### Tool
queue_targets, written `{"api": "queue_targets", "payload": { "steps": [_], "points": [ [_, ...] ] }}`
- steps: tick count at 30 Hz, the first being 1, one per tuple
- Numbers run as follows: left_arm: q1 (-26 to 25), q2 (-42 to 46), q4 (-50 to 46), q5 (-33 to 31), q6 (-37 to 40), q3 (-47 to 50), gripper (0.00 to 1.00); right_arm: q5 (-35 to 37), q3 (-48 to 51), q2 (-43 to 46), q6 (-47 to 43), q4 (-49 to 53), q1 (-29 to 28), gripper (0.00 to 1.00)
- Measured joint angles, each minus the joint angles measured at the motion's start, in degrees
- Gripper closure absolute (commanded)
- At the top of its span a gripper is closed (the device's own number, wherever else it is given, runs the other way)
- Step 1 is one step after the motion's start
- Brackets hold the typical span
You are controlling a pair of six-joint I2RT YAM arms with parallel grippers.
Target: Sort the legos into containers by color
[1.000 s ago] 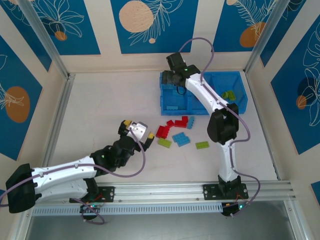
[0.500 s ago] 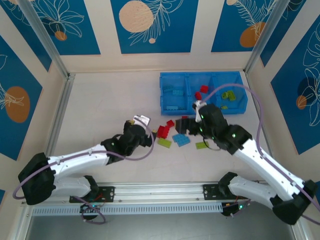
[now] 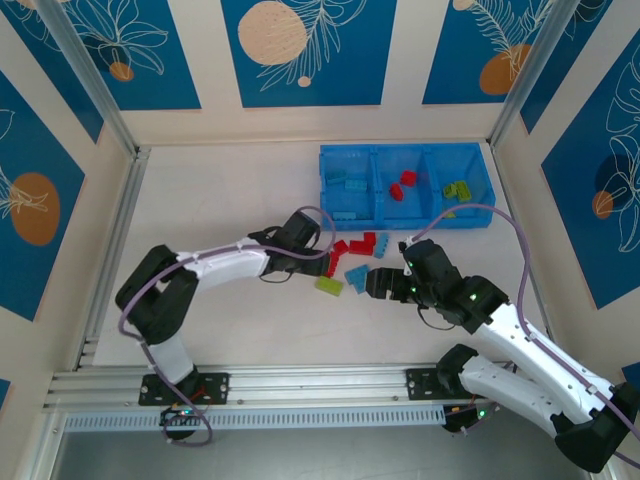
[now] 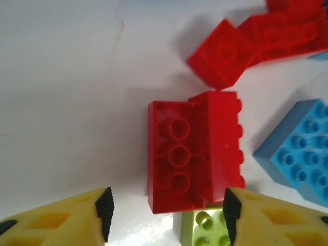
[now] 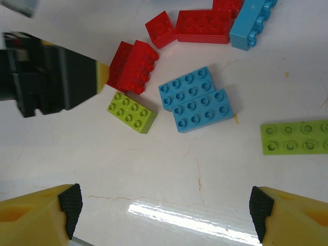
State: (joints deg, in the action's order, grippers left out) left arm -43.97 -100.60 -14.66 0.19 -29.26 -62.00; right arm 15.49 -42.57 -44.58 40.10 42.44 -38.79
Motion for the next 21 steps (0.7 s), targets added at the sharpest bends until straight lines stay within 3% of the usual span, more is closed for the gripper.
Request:
{"api": "queue_targets", "payload": {
  "steps": [5,14,16,21],
  "points": [
    [0.48,-3.58,-0.81,1.95,-0.61,-1.79,0.51,-0.52,0.00,0.00,0.63,0.02,0.00,0.13],
    [0.59,-7.48,-1.55,3.93,-0.22,-4.39,0.44,-0.55,0.00,0.00,1.31,0.00,0.00,0.13],
    [0.59,-8.33,-1.66,3.85,-0.15,-5.40,0.49,-0.55,0.00,0.00,1.46,0.02,0.00,0.13],
    [0.79,-8.92,-2.62,3.43,0.83,-6.10,0.76,-0.55,0.00,0.00,1.66,0.04,0.00,0.13]
  ]
}}
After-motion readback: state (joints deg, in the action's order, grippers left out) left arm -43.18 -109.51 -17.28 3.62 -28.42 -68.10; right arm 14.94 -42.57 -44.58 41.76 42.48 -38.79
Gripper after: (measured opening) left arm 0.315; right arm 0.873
